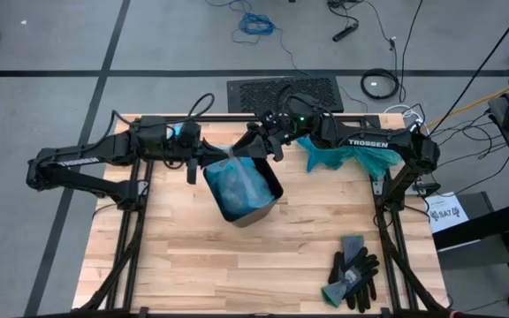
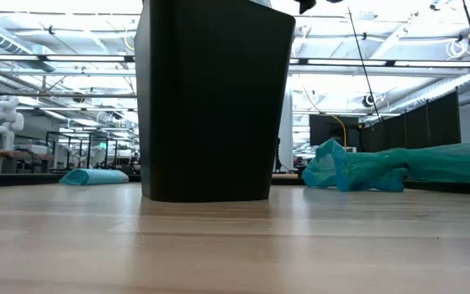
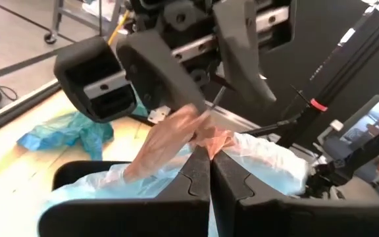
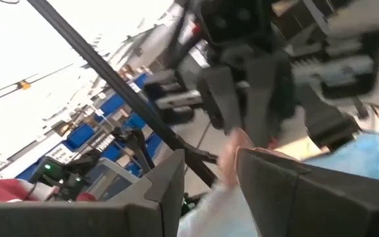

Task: Place trash/remove bag and relplace
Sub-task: Remove the blue trash bag from the trash bin

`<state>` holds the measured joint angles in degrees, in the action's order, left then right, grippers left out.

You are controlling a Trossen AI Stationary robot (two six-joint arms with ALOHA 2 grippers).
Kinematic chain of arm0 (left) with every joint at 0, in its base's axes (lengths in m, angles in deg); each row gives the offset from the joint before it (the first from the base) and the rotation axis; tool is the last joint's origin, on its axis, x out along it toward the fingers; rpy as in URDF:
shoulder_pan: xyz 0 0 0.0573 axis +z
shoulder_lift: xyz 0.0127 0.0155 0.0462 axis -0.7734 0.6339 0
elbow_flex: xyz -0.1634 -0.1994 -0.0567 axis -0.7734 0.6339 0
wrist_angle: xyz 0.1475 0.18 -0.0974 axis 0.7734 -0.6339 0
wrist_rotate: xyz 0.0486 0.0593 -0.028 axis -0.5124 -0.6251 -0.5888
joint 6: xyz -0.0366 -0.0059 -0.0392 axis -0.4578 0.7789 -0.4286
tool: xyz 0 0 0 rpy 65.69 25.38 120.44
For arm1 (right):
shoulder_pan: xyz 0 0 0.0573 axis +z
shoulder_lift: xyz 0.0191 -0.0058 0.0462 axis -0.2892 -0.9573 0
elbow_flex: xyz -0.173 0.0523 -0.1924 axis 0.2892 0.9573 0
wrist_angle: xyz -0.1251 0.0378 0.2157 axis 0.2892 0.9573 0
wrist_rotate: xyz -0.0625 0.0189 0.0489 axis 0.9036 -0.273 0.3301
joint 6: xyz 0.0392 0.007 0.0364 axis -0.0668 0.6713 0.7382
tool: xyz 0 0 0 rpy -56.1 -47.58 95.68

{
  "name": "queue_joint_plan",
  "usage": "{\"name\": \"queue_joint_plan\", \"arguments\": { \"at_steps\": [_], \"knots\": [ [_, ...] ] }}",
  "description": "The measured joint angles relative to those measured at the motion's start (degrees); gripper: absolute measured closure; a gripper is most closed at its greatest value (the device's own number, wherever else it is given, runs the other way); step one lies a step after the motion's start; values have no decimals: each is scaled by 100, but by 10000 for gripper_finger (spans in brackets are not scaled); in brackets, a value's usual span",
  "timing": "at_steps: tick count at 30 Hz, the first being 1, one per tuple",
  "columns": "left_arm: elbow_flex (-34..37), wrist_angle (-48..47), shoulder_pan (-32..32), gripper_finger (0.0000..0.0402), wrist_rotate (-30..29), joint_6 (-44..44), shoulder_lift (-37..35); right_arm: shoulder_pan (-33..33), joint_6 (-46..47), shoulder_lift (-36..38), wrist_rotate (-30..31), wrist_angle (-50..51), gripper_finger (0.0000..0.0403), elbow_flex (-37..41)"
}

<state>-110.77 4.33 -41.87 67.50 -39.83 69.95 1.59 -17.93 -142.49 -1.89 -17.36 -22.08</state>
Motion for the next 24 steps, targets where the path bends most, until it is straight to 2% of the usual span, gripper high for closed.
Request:
{"name": "queue_joint_plan", "arguments": {
  "at_steps": [13, 24],
  "knots": [
    [-272, -59, 25, 401, 59, 27, 324, -5, 193, 9, -170, 292, 272, -7],
    [-292, -264, 199, 401, 38, -167, 320, 21, -411, 7, -105, 928, 274, -7]
  ]
}}
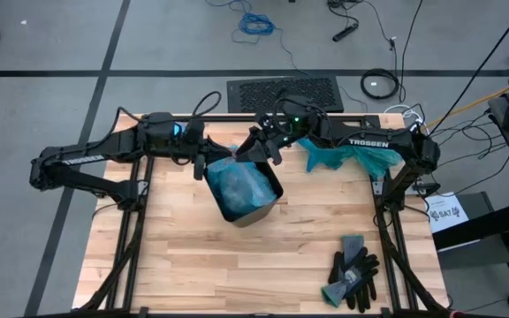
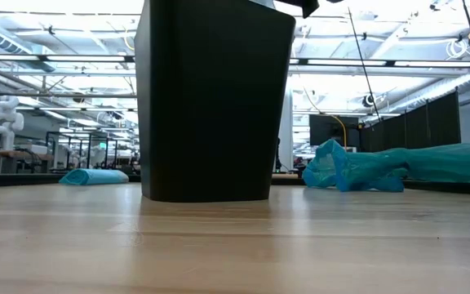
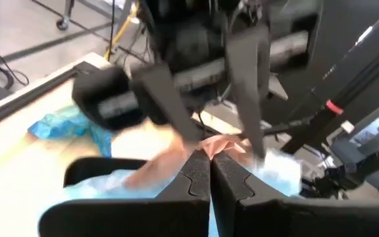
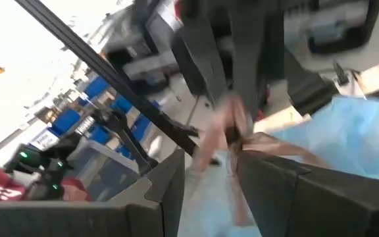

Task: Place trash/remove bag and relplace
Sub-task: Remove the blue trash bag from the trash bin

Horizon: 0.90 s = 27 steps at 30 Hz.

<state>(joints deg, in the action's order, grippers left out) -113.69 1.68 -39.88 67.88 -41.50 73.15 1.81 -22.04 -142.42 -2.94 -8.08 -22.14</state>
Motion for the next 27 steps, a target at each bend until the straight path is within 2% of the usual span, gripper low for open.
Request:
{"name": "queue_joint_plan", "arguments": {
  "at_steps": [10, 19, 23, 27],
  "knots": [
    [-7, -12, 131, 401, -27, -2, -2, 2, -176, -15, 243, -70, 336, 13],
    [-7, -134, 126, 401, -27, 0, -2, -37, -182, -15, 269, -405, 362, 13],
    [-4, -135, 129, 401, -27, 2, -2, -37, -320, -15, 271, -399, 394, 13],
    [-2, -140, 125, 386, -25, 4, -26, -37, -331, -14, 270, -399, 400, 13]
  ]
}}
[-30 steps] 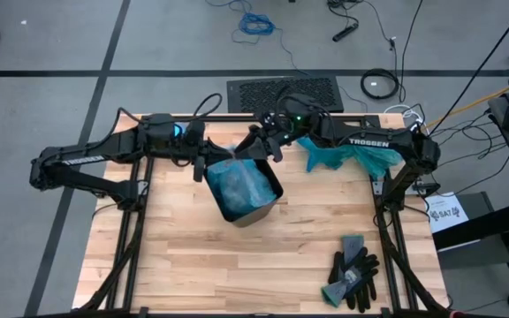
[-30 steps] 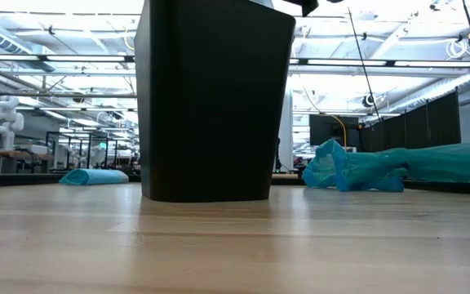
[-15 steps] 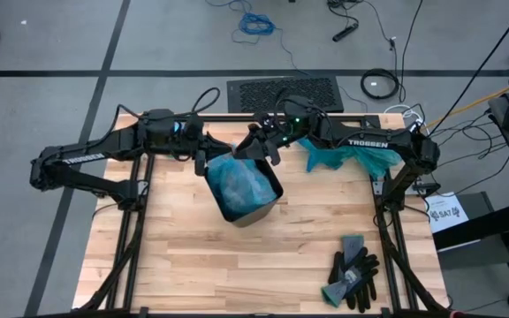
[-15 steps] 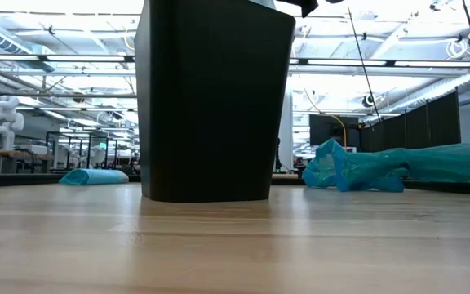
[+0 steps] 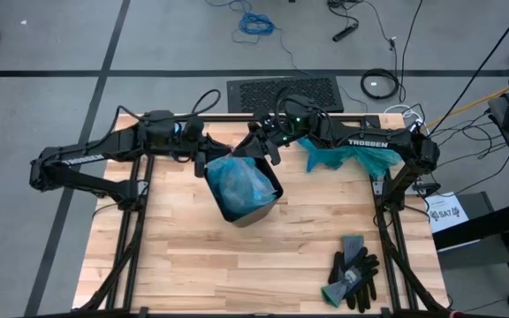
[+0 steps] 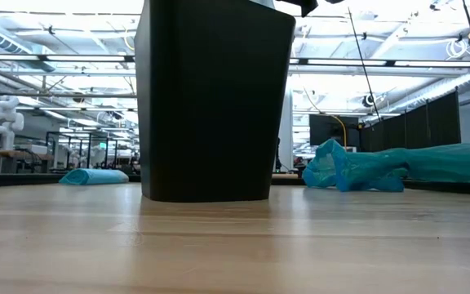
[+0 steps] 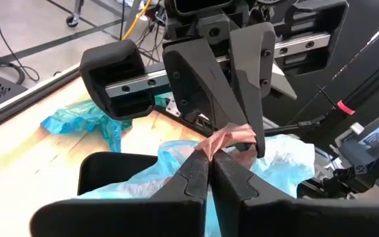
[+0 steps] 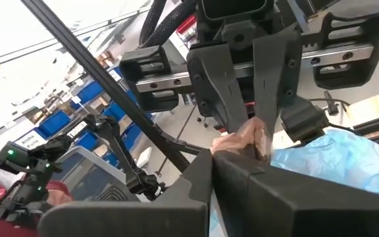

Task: Place trash/remove bag and relplace
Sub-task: Remove the blue trash bag from the trash bin

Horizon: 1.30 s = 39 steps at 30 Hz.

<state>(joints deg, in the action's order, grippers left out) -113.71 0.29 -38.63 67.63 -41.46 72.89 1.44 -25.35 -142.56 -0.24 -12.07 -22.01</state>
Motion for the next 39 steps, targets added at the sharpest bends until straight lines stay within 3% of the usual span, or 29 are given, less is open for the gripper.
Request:
{"name": "queue_joint_plan", "arguments": {
  "at_steps": [10, 18, 22, 39],
  "knots": [
    [2, 0, 4, 314, 569, -66, -20, 2, 42, 3, -23, -2, 402, -2],
    [2, -299, 52, 239, 573, 81, -31, 2, 43, 5, -19, -4, 403, -2],
    [7, -770, 186, 233, 525, 144, -153, 0, 192, 5, -21, -245, 403, -2],
    [7, -750, 286, 233, 487, 142, -708, 0, 796, 10, -7, -2386, 403, -7]
  ]
}}
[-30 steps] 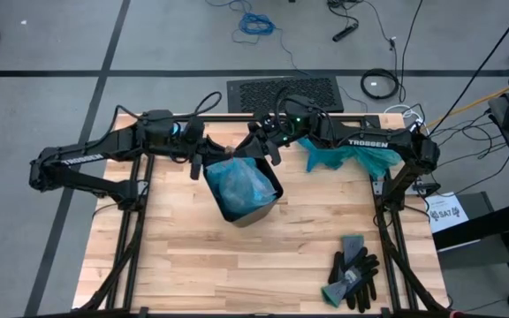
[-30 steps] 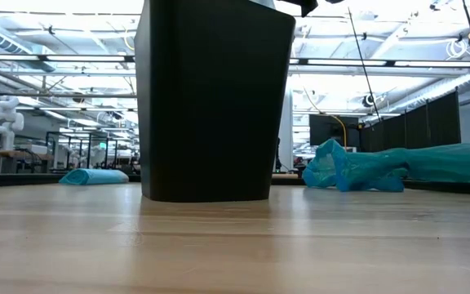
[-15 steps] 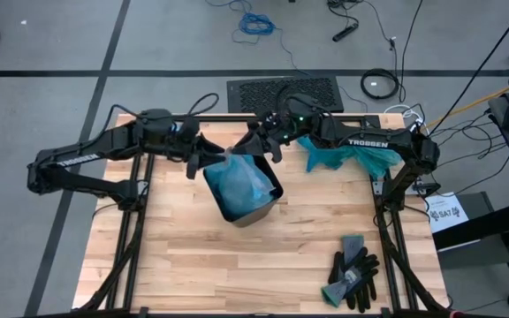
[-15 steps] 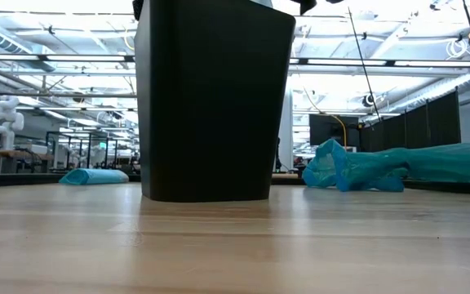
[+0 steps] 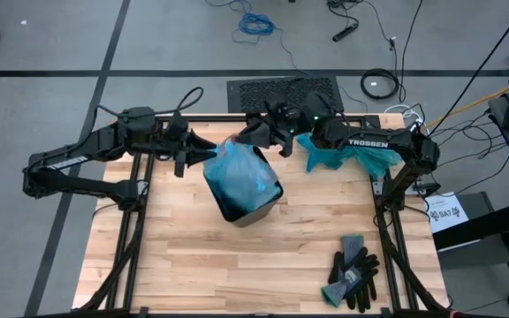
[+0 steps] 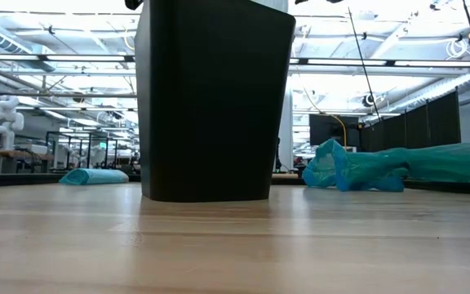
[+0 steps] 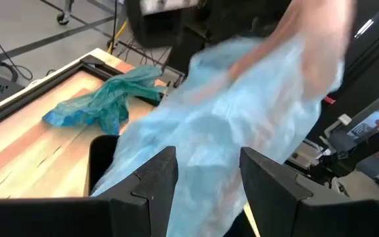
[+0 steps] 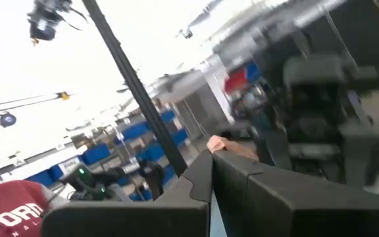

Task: Place trash/remove bag and relplace
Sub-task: Remove the blue trash bag from the trash bin

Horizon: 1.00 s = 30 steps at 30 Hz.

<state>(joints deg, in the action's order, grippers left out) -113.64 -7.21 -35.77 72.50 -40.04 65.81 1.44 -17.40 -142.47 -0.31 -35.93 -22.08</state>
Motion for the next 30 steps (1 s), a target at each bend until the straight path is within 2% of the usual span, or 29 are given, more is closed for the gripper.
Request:
{"name": "queue_joint_plan", "arguments": {
  "at_steps": [3, 6, 14, 23, 30],
  "knots": [
    [0, 14, 0, 233, 0, -55, 2, 0, 5, 2, 118, -565, 403, -2],
    [0, 103, -1, 233, 1, -149, 2, 0, 49, 4, 161, -637, 403, -7],
    [0, 1169, -2, 233, 186, -151, 0, 0, -45, 0, 293, 488, 403, -7],
    [0, 1225, -85, 233, 237, -149, 66, 0, -395, 2, 1066, 984, 403, -7],
    [0, 1152, -89, 233, -161, -123, 200, 13, -492, 0, 1221, 1088, 403, -4]
  ]
}}
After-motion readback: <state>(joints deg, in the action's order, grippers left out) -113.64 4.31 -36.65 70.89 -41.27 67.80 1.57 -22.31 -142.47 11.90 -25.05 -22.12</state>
